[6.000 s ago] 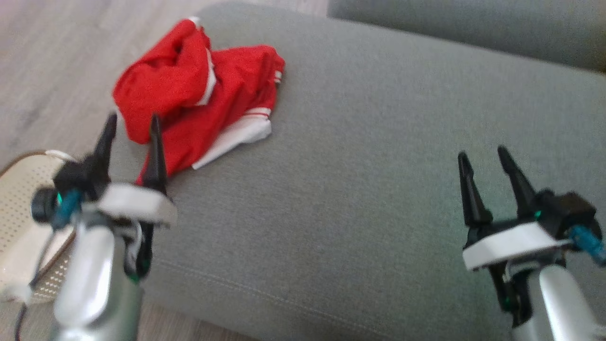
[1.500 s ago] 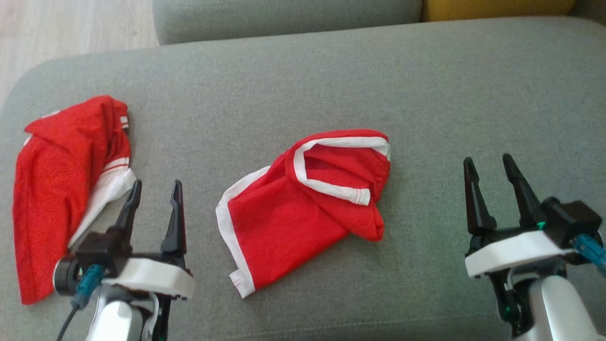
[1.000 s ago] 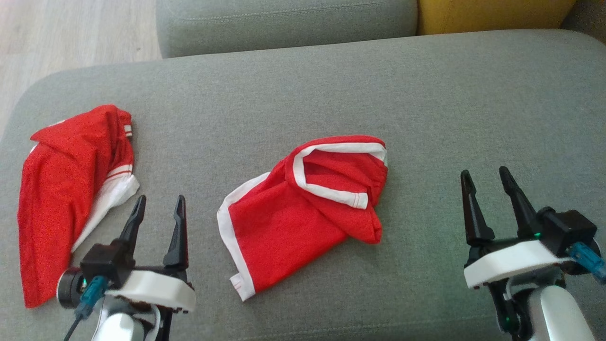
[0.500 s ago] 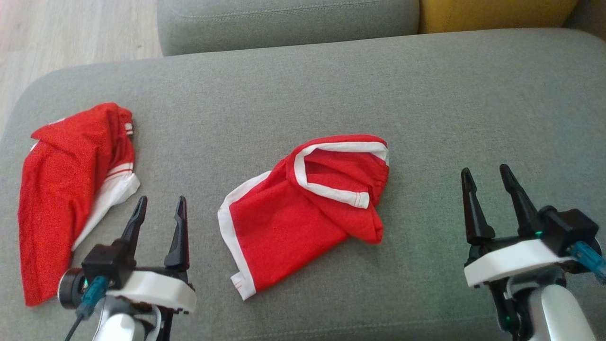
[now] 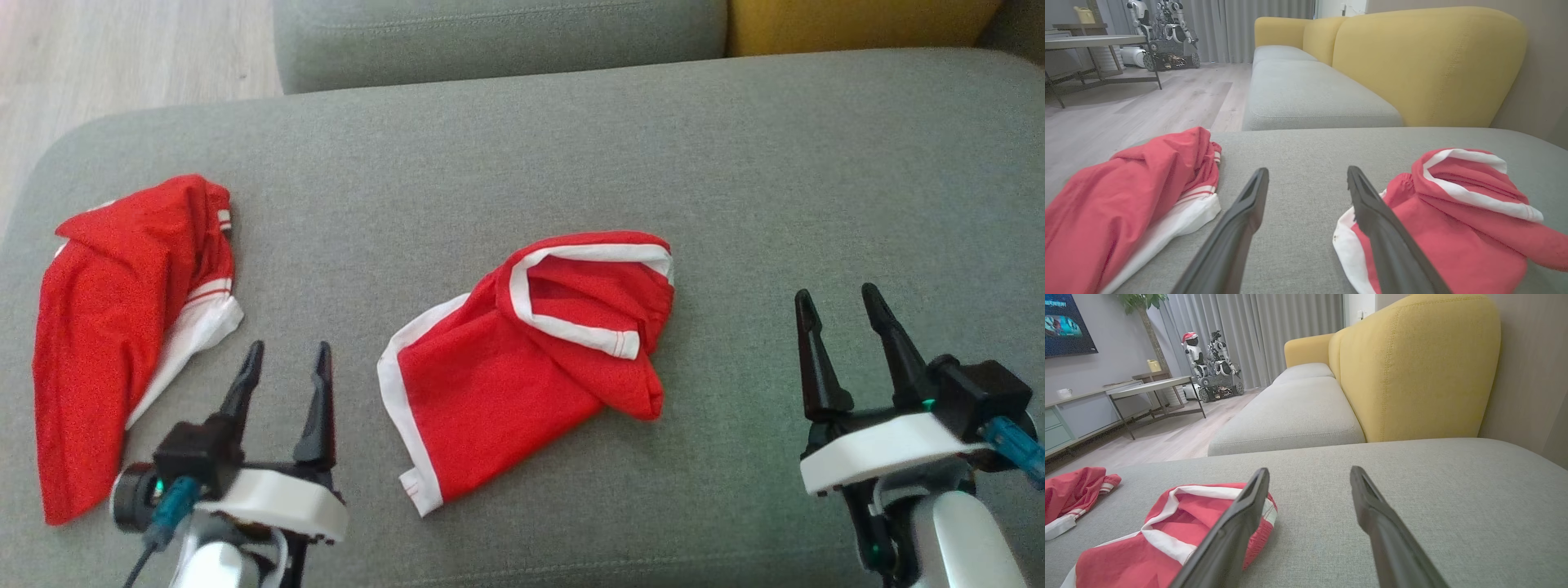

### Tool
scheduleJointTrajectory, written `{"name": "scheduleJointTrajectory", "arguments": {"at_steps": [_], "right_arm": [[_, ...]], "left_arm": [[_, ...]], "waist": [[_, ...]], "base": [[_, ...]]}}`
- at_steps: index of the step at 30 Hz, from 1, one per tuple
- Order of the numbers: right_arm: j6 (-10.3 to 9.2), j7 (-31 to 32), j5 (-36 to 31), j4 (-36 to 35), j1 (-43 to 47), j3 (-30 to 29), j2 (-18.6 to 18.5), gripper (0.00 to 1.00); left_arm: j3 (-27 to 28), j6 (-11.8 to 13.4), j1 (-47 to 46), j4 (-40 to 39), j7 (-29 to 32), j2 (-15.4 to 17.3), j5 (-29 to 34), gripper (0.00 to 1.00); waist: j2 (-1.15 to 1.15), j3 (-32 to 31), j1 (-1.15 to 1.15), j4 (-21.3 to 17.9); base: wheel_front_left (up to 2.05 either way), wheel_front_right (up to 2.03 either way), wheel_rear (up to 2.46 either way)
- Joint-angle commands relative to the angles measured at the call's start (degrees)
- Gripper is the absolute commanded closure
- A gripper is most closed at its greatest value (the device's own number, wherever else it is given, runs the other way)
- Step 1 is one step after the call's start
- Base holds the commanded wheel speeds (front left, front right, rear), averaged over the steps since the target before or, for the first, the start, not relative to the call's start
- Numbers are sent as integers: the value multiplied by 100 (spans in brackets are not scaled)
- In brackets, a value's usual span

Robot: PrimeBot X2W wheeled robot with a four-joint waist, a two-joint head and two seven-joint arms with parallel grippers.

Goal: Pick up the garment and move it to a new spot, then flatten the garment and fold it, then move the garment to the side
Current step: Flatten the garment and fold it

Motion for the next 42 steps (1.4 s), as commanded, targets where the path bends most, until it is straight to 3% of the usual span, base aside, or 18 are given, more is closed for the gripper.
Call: {"name": "scheduleJointTrajectory", "arguments": {"at_steps": [1, 4, 8, 15, 20, 29, 30, 31, 38, 42], "right_arm": [[-4, 22, -18, -219, -161, 120, -23, 0], [-4, 26, -17, -249, -199, 115, -21, 0], [-4, 15, -2, -297, -298, 134, -16, 0], [-4, -63, 79, -248, -479, 254, 2, 0], [-4, -162, 134, -162, -578, 251, 14, 0], [-4, -308, 210, -21, -695, 237, 28, 0], [-4, -319, 215, -9, -709, 236, 29, 0], [-4, -331, 220, 3, -720, 234, 29, 0], [-4, -365, 260, 55, -720, 160, 33, 0], [-4, -345, 270, 46, -688, 111, 33, 0]], "left_arm": [[105, -18, -340, -206, -29, 66, 34, 0], [-84, -124, -489, -214, 54, 15, 78, 0], [-662, -462, -896, -149, 400, -157, 184, 0], [-1708, -917, -1591, 288, 1051, -390, 227, 0], [-2111, -1013, -2015, 617, 1344, -397, 172, 0], [-2333, -1039, -2584, 1102, 1732, -33, 402, 0], [-2338, -1040, -2634, 1112, 1714, -10, 412, 55], [-2331, -1041, -2665, 1111, 1684, -5, 383, 100], [-2203, -989, -2752, 622, 1191, 47, 265, 100], [-2057, -882, -2570, 44, 1045, 345, 278, 100]], "waist": [[0, 53, 0, 14], [0, 142, 0, 12], [0, 360, 0, -64], [0, 766, 0, -446], [0, 981, 0, -748], [0, 1153, 0, -974], [0, 1161, 0, -981], [0, 1165, 0, -985], [0, 1109, 0, -869], [0, 1045, 0, -749]], "base": [[0, 0, 0], [0, 0, 0], [0, 0, 0], [0, 0, 0], [0, 0, 0], [0, 0, 0], [0, 0, 0], [0, 0, 0], [0, 0, 0], [0, 0, 0]]}}
